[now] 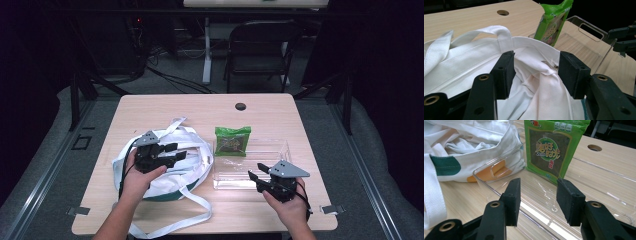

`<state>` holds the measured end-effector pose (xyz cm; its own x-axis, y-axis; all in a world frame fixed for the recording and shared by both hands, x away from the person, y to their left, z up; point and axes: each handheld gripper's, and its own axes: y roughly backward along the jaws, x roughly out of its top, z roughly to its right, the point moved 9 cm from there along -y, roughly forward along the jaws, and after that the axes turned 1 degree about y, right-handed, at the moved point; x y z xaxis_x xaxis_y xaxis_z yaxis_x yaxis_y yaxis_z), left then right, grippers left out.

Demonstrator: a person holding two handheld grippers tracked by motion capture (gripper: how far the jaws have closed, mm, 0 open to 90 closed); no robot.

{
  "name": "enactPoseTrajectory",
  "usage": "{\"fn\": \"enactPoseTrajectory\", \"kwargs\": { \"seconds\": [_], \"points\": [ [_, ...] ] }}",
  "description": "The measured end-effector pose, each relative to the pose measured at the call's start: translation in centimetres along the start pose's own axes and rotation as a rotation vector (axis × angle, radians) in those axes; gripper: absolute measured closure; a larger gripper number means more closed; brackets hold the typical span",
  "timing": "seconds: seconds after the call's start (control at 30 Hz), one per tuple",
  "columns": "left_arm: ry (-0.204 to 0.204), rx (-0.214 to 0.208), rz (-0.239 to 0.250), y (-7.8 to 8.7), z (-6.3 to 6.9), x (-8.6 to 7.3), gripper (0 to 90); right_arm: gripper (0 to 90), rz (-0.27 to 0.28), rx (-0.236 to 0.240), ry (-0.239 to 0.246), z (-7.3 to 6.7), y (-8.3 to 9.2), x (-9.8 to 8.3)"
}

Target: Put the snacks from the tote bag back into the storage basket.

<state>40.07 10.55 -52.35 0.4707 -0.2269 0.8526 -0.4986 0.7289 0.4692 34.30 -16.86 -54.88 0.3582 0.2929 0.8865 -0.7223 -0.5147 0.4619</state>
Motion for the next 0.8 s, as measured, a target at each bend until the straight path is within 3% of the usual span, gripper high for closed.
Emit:
{"fn": "enactPoseTrajectory", "kwargs": {
  "seconds": [0.53, 0.8],
  "points": [
    [-0.004, 0.000, -0.011, -0.26, 0.01, -0.24, 47.1, 53.9, 0.025, 0.039, 0.003, -0.87, -0.32, -0.09],
    [-0.009, 0.002, -0.014, -0.37, 0.02, -0.29, 47.3, 53.4, 0.037, 0.035, -0.001, -0.75, -0.29, -0.01]
  ]
}}
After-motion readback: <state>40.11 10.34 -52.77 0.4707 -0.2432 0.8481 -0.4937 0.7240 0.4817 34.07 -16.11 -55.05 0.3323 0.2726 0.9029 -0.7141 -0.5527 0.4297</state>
